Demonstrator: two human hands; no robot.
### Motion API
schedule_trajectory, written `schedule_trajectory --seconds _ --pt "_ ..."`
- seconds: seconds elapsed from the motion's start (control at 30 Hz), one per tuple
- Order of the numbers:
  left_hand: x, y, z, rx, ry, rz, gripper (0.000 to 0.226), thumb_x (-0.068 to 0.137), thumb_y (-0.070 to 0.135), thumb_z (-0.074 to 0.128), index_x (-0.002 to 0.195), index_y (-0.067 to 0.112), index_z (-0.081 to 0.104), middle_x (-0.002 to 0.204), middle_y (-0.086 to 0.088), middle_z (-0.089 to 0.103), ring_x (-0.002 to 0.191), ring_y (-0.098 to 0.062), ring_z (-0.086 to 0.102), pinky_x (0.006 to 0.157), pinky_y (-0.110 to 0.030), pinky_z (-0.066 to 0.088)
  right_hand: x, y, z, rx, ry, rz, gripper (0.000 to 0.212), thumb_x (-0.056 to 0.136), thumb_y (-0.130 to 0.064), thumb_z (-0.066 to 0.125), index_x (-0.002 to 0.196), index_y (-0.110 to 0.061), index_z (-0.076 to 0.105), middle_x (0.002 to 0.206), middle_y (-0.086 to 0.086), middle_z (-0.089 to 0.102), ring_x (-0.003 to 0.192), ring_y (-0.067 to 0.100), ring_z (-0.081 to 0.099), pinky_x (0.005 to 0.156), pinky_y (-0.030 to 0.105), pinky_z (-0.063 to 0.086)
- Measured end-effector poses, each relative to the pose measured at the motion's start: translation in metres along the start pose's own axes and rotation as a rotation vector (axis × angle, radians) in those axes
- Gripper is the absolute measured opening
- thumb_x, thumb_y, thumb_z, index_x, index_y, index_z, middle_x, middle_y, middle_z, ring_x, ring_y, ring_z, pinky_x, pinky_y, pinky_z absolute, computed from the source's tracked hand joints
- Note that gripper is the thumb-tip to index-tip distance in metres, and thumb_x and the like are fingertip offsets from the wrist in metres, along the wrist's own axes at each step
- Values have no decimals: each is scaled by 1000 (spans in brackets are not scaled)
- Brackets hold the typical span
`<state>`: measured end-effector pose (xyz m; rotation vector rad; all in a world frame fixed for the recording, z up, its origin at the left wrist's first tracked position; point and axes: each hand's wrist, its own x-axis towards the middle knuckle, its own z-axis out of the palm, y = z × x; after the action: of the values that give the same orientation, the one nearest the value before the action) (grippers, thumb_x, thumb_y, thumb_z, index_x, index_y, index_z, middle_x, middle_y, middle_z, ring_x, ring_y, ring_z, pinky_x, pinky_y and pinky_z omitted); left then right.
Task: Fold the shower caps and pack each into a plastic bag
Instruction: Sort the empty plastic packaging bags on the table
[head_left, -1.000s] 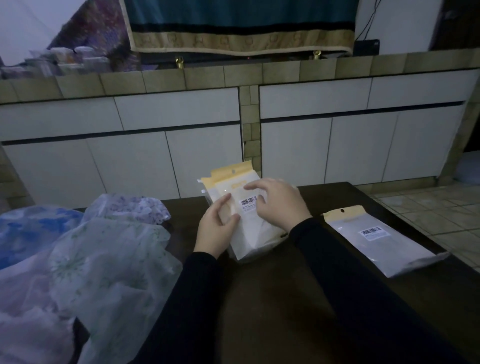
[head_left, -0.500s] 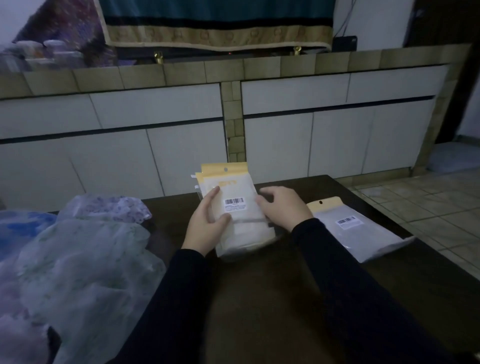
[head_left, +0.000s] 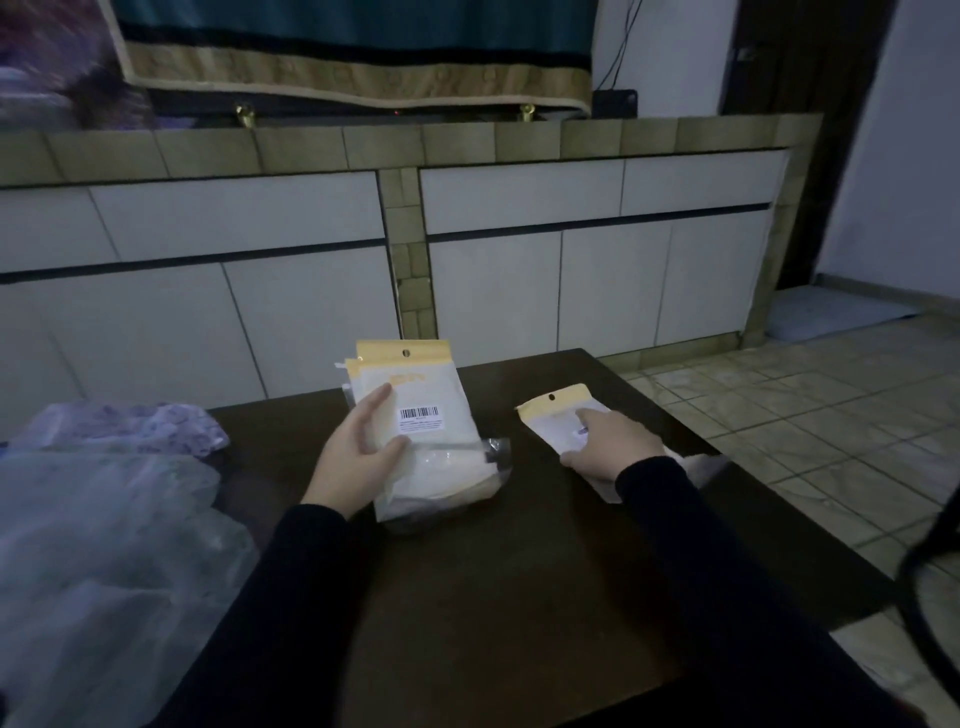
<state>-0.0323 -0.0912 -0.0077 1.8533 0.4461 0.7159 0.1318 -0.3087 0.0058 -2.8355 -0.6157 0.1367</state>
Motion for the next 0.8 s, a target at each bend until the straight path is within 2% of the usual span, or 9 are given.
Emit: schedule_trajectory --seconds 0.13,0.3,0.4,0.47,0.57,0.6,0.67,0.73,0.8 --pt "0 -3 -2 11 3 -24 64 87 6 65 140 35 45 131 3 58 113 -13 60 96 -39 51 0 -24 9 -3 60 -52 31 94 -27 50 122 -17 57 102 4 66 96 21 61 95 40 48" --pt "-2 0 -5 0 5 -40 66 87 6 65 141 36 43 130 5 57 112 -14 60 94 -41 53 -7 -41 6 184 270 -114 28 99 -25 43 120 -15 59 102 7 66 92 21 64 83 36 56" --pt "-6 5 -7 -2 -24 -39 69 87 10 67 142 41 39 132 6 52 113 -15 59 90 -44 55 -18 -55 -11 387 407 -211 30 100 -24 42 124 -14 57 104 7 66 86 16 62 73 28 53" --pt "-8 6 -7 20 -18 2 70 86 11 69 142 40 38 134 6 53 113 -10 59 91 -39 55 -25 -75 -22 462 440 -302 30 99 -25 43 123 -14 58 102 7 65 83 15 60 70 27 50" --pt "-10 12 -4 4 -8 64 67 89 5 64 142 35 37 125 20 49 99 20 54 75 -8 50 -34 -113 -26 435 403 -409 26 99 -24 41 115 -15 59 93 6 64 80 20 62 69 34 54" --pt "-11 15 -3 -20 -12 65 64 91 4 61 142 35 36 122 24 46 92 28 50 69 -3 47 -36 -125 -24 395 375 -421 25 99 -24 40 112 -14 60 93 6 64 81 21 63 70 36 55" --pt "-12 18 -1 -88 -4 62 55 96 14 55 142 37 36 126 22 44 99 22 51 72 -7 47 -37 -145 -14 317 316 -412 24 98 -25 43 110 -13 61 96 6 64 85 22 63 76 37 56" --pt "-13 19 0 -114 23 53 49 98 31 49 145 37 34 133 19 41 117 5 46 88 -17 42 -36 -157 -4 333 241 -388 25 97 -29 47 107 -12 62 99 7 63 88 22 63 79 38 56" --pt "-12 18 0 -116 57 57 49 98 38 44 145 33 33 132 19 43 120 1 44 89 -14 38 -34 -162 3 371 167 -385 29 97 -32 45 106 -10 63 105 10 60 92 25 60 82 40 54"
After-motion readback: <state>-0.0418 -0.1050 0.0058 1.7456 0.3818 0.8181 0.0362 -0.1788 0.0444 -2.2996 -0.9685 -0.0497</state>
